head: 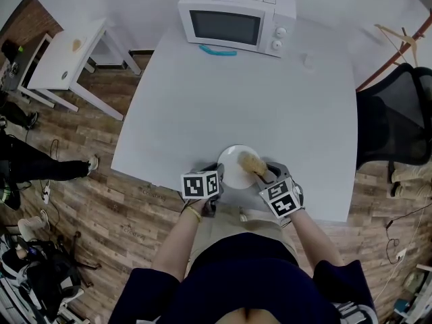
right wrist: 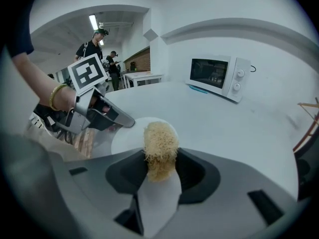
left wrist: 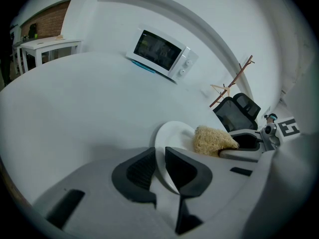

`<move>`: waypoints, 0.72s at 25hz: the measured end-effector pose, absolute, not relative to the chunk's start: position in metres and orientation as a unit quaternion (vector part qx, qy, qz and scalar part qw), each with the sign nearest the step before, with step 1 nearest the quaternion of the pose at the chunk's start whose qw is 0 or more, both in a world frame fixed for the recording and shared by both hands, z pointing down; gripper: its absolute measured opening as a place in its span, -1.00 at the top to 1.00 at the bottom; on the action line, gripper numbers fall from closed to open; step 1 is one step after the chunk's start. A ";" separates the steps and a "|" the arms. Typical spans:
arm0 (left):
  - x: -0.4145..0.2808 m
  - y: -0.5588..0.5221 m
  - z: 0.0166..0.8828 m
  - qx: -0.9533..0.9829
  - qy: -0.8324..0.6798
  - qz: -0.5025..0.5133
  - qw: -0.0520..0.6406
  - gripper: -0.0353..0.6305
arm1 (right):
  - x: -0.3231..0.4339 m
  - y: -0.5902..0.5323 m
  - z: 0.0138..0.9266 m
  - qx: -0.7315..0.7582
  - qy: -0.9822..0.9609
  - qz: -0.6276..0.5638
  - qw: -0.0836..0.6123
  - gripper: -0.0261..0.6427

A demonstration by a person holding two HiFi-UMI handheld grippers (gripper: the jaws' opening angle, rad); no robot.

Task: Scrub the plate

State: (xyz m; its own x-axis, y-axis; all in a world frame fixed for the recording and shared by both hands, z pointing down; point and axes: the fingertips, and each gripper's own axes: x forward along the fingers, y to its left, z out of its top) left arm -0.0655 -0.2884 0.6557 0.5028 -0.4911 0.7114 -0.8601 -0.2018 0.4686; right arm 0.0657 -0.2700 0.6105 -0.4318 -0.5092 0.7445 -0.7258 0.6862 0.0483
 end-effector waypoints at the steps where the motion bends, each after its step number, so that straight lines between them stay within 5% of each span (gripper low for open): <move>1: -0.065 -0.288 0.656 0.746 -0.453 0.209 0.440 0.68 | 0.065 -0.274 0.610 0.373 -0.834 0.138 0.384 0.43; 18: -0.065 -0.288 0.655 0.746 -0.454 0.210 0.440 0.68 | 0.013 -0.310 0.606 0.378 -0.841 0.105 0.372 0.43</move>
State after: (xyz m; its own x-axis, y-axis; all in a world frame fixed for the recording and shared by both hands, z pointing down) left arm -0.0654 -0.2881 0.6551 0.4990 -0.4931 0.7126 -0.8623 -0.2005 0.4651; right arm 0.0134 -0.3101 0.6065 -0.4377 -0.5574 0.7055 -0.7141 0.6923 0.1039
